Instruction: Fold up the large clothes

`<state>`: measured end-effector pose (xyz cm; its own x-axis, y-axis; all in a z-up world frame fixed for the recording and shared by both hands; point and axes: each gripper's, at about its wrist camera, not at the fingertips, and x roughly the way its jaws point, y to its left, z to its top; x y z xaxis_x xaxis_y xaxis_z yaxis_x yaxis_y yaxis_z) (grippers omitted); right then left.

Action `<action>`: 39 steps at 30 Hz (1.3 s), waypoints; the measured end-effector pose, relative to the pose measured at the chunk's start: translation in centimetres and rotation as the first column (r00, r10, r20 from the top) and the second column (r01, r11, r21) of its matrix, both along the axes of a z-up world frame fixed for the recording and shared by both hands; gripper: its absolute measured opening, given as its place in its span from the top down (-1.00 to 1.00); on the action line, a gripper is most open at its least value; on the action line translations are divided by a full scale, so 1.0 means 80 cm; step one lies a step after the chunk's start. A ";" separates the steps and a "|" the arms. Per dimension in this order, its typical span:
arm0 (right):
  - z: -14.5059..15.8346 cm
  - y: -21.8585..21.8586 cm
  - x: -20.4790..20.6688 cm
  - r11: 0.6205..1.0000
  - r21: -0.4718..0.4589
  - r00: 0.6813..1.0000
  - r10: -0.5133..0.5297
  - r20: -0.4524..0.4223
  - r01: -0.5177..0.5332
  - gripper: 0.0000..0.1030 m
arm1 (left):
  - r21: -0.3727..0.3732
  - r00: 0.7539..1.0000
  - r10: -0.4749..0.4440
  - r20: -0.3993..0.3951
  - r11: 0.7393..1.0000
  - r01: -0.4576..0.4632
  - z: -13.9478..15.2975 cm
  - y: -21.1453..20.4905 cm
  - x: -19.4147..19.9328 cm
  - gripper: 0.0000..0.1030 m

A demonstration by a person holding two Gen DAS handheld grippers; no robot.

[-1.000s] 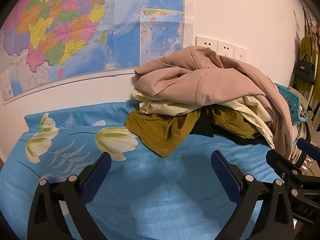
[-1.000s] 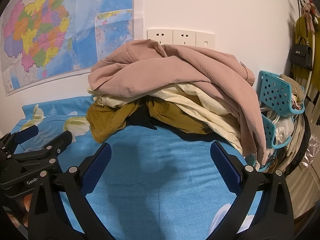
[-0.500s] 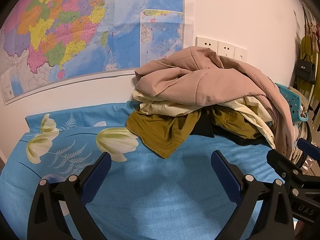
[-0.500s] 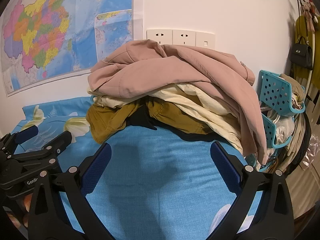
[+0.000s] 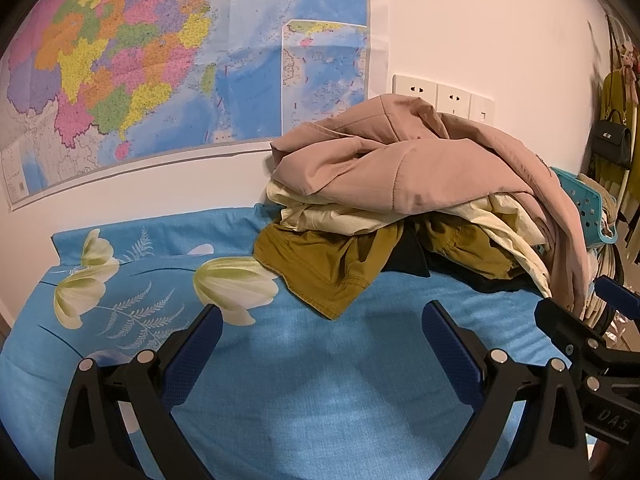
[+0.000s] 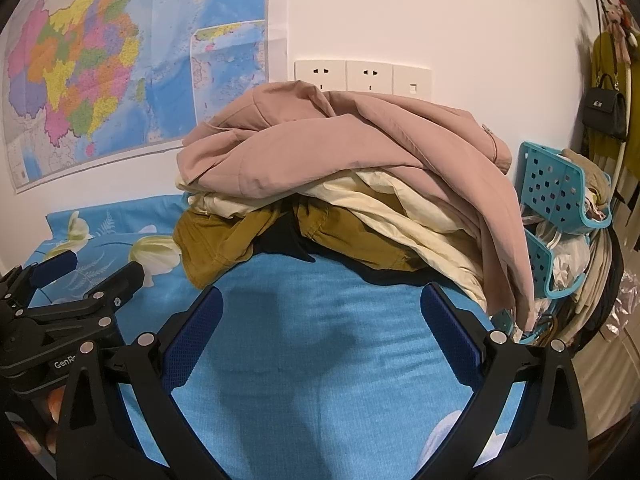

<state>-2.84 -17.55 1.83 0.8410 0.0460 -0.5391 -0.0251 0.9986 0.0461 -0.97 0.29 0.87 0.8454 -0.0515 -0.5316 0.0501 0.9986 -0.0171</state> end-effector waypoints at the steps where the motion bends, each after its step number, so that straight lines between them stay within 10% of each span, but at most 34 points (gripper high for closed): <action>1: 0.000 0.001 0.001 1.000 -0.002 1.000 0.001 -0.001 -0.001 -0.90 | 0.003 1.000 0.002 -0.001 1.000 -0.002 0.000 0.000 0.000 -0.87; 26: 0.023 -0.006 0.040 0.994 -0.067 0.995 0.091 0.038 -0.089 -0.90 | -0.034 0.998 -0.030 -0.054 0.999 0.028 0.000 0.000 0.044 -0.87; 39: 0.101 0.040 0.234 0.911 -0.294 0.950 0.312 0.027 -0.290 -0.89 | -0.128 0.991 -0.068 -0.118 0.990 0.053 -0.007 0.015 0.145 -0.88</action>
